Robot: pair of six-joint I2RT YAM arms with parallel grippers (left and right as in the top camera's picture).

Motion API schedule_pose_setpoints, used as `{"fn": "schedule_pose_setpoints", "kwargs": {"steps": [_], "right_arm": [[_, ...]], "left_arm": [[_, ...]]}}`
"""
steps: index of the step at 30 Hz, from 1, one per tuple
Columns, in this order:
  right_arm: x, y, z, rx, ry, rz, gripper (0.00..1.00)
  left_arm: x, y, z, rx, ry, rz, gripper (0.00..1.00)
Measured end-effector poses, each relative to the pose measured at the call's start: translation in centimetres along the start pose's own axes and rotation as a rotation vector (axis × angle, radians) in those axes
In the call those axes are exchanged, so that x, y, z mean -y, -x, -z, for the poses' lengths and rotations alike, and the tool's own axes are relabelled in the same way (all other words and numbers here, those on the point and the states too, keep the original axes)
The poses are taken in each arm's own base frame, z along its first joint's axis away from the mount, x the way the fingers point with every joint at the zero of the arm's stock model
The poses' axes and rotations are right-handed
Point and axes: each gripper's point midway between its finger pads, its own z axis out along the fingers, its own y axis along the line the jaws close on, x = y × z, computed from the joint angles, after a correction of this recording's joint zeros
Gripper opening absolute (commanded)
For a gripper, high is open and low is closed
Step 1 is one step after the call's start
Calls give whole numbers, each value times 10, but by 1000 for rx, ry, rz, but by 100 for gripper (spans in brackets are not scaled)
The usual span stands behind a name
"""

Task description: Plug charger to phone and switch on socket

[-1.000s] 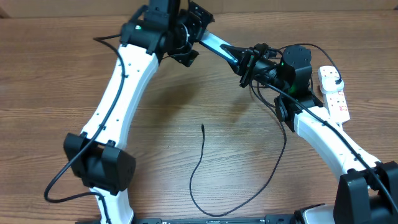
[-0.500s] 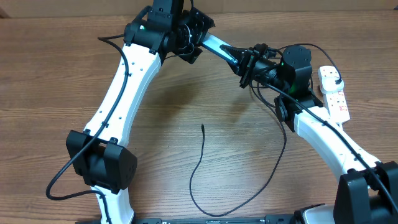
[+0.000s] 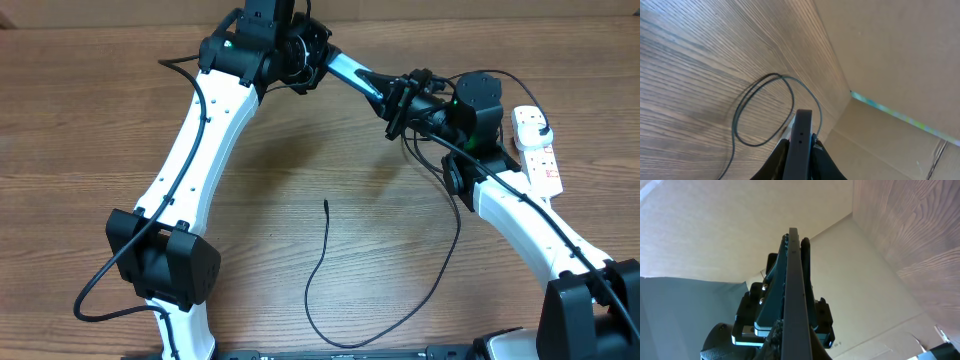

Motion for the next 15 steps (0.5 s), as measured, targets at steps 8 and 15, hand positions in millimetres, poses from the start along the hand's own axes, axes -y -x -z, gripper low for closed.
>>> {"fn": "schedule_pose_setpoints", "kwargs": {"steps": [8, 15], "right_arm": [[0, 0, 0, 0, 0, 0, 7], [2, -3, 0, -15, -9, 0, 24]], "left_arm": [[0, 0, 0, -1, -1, 0, 4], [-5, 0, 0, -1, 20, 6, 4]]}}
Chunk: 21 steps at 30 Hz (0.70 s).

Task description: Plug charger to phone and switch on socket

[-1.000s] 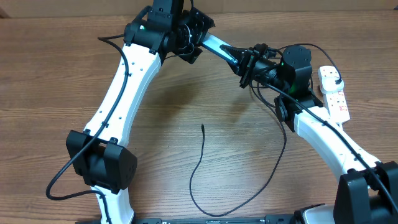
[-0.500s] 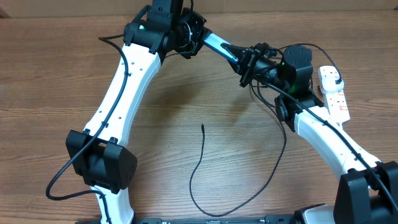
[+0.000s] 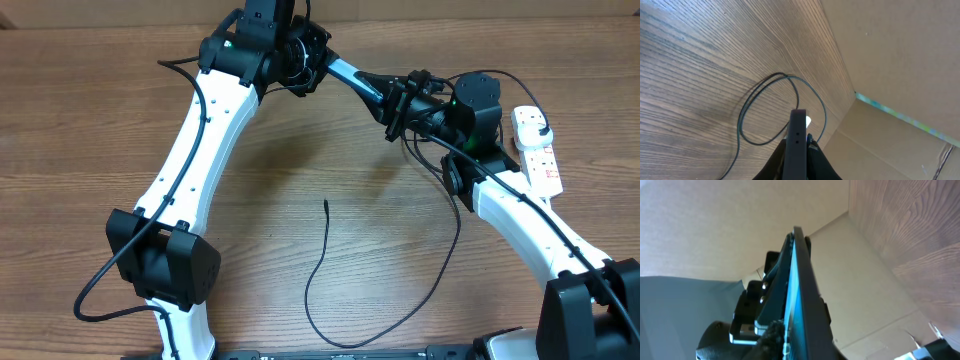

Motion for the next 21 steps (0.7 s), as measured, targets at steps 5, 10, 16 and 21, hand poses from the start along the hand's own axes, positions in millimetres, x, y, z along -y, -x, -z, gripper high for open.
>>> {"fn": "schedule_pose_setpoints", "kwargs": {"steps": [5, 10, 16, 21], "right_arm": [[0, -2, 0, -13, -3, 11, 44], [1, -6, 0, -33, -8, 38, 76], [0, -6, 6, -67, -20, 143, 84], [-4, 2, 18, -82, -24, 227, 94]], "left_arm": [[-1, -1, 0, -2, 4, -18, 4], [-2, -1, 0, -3, 9, -25, 4], [-4, 13, 5, 5, 5, -47, 4], [-13, 52, 20, 28, -6, -26, 4]]}}
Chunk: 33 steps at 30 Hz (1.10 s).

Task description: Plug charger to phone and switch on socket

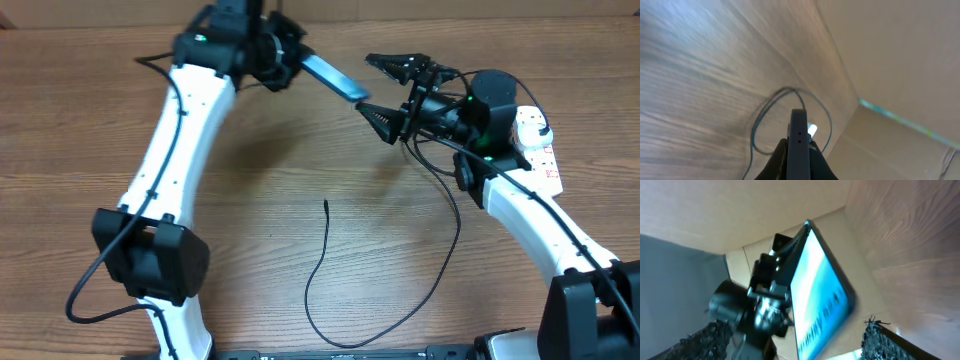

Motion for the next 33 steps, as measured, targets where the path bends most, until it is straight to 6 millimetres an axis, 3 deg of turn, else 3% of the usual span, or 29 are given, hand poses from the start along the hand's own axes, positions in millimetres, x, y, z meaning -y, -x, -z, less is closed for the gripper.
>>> {"fn": "schedule_pose_setpoints", "kwargs": {"steps": [1, 4, 9, 19, 25, 33], "right_arm": [[1, 1, 2, -7, -6, 24, 100], [9, 0, 7, -36, -38, 108, 100], [42, -1, 11, -76, -151, 211, 100], [72, 4, 16, -81, -251, 388, 99], [110, 3, 21, -27, -492, 381, 99], [121, -19, 15, 39, -805, 627, 100]], "left_arm": [[-1, 10, 4, 4, -8, 4, 4], [-6, 34, 18, -13, -42, -3, 4], [-12, 63, 46, -68, -122, -72, 4], [-27, 78, 89, -199, -257, -197, 4], [-28, 84, 97, -197, -287, -234, 4], [-26, 86, 99, -193, -301, -258, 5]]}}
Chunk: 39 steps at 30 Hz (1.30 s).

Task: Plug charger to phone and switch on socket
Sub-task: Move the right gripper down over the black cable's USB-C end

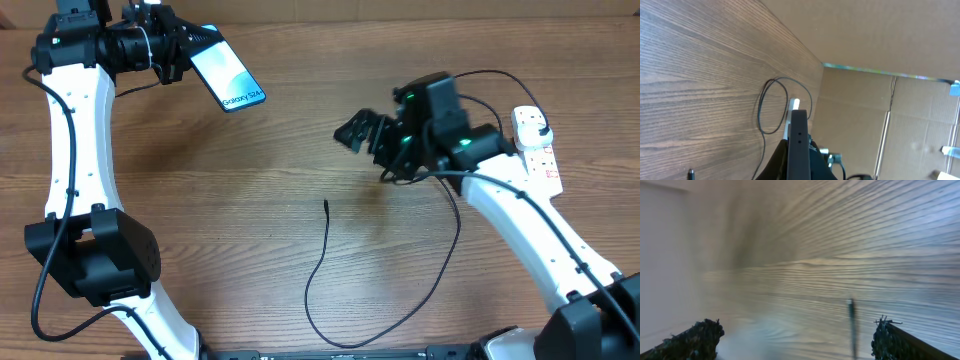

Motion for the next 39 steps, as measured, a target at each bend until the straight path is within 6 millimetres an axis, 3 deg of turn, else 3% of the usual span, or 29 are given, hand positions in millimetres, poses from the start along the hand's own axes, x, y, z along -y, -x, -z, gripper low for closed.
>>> {"fn": "schedule_pose_setpoints", "kwargs": {"steps": [10, 17, 20, 31, 39], "right_arm": [[22, -63, -37, -47, -337, 224, 99], [65, -85, -80, -154, -500, 243, 87], [76, -88, -88, -175, -537, 242, 75], [66, -85, -94, -145, -507, 262, 73], [45, -108, -105, -156, -462, 341, 73]], "left_arm": [[0, 0, 0, 0, -1, -36, 5], [0, -1, 0, -2, 1, -62, 4], [0, -1, 0, -3, 1, -69, 4], [0, -1, 0, -3, 1, -80, 4], [0, -1, 0, -3, 1, -80, 4]]}}
